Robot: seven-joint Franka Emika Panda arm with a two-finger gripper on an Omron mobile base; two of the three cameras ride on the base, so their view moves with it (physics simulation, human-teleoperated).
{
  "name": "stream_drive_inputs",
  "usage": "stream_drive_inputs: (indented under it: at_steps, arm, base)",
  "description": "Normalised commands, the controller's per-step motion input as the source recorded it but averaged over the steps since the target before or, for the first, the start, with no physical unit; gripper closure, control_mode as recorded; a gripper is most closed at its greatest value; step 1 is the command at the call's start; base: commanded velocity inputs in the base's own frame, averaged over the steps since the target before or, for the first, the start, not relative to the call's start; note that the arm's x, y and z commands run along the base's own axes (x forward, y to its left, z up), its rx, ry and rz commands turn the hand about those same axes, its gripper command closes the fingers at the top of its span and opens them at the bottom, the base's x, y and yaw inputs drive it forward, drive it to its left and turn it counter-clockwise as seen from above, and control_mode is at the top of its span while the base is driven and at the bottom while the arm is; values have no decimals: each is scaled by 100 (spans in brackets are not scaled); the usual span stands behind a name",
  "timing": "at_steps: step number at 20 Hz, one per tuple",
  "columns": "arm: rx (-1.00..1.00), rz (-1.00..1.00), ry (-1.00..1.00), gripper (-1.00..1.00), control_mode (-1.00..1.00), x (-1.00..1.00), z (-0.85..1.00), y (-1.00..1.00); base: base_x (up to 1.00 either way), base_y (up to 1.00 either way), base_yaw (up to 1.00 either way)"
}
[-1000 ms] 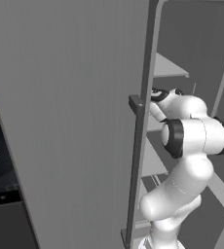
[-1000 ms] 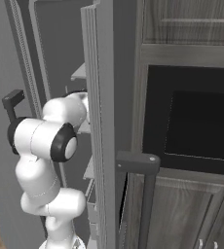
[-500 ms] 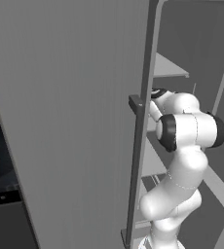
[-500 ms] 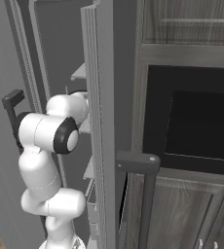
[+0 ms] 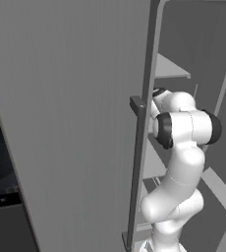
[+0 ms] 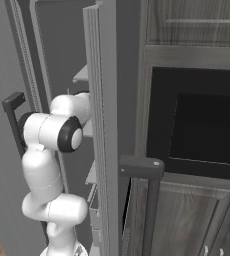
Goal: Take the garlic and eggplant out of the freezer and place them in the tupperware container on the counter. Then put the tupperware containing the vegetables back in the freezer.
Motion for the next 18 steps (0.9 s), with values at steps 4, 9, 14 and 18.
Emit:
stream_drive_inputs:
  at_steps: [4,9,14,18]
  arm:
    - [0,0,0,-100,-100,22,-10,0]
    - [0,0,0,-100,-100,4,-24,0]
    - [0,0,3,100,-100,1,-31,5]
    - [0,0,0,100,-100,0,-23,1]
  base:
    - [0,0,0]
    - [0,0,0]
    - [0,0,0]
    - [0,0,0]
